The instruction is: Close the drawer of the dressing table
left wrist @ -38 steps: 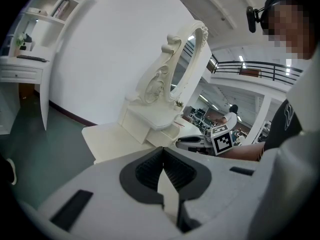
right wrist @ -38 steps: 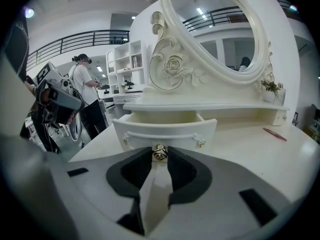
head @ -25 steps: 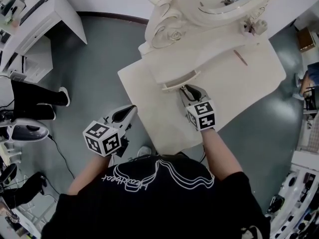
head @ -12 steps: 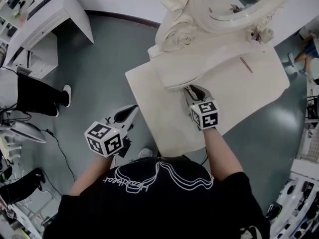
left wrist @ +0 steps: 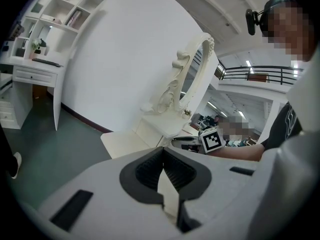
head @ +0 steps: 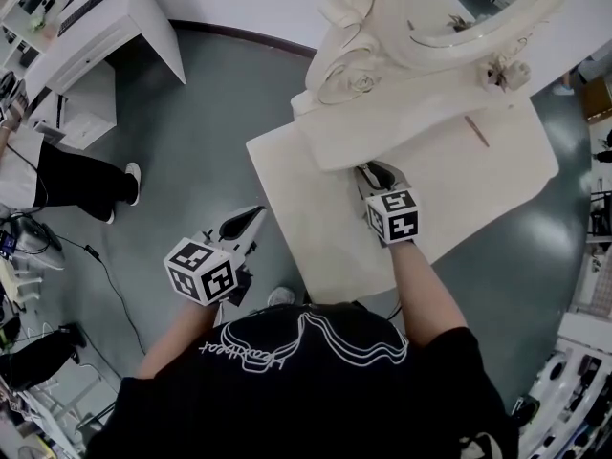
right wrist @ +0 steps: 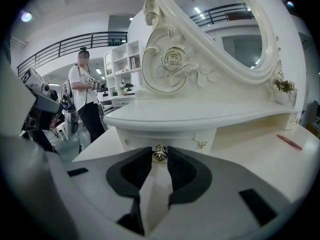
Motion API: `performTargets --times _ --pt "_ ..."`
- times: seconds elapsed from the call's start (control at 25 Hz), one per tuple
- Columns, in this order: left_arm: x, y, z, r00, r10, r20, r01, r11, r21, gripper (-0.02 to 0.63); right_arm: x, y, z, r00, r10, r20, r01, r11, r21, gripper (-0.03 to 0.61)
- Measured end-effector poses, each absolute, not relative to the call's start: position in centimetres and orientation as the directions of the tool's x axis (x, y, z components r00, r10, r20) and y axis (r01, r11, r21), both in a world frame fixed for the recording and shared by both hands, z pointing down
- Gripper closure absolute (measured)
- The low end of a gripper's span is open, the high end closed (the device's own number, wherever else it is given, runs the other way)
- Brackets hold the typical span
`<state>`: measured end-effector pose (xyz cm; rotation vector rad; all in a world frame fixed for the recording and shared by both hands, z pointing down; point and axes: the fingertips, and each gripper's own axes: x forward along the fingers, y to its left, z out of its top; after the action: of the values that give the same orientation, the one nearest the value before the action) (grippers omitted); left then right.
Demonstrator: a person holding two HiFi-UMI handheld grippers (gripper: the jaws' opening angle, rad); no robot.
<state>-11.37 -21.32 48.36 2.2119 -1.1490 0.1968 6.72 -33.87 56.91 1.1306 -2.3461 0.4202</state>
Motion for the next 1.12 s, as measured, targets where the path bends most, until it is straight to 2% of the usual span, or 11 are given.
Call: performTargets --times 0.44,0.76,1.12 --pt "-11.8 -21.1 48.2 0.606 -0.686 0.402 -0.781 -0.418 0.465 0.611 6.6 -34.0 56.7 -0.533 -0.639 0.554 -0.798 0.597 -0.079 0.472" --pt "-10.8 -20.7 47.3 0.641 -0.667 0.38 -0.754 -0.457 0.472 0.611 7.7 -31.5 54.7 -0.55 -0.657 0.516 -0.796 0.599 -0.086 0.394" --pt "-8.5 -19.8 44.3 0.711 -0.622 0.329 -0.695 -0.547 0.467 0.611 8.5 -25.5 48.1 -0.587 -0.702 0.403 -0.789 0.608 -0.09 0.391"
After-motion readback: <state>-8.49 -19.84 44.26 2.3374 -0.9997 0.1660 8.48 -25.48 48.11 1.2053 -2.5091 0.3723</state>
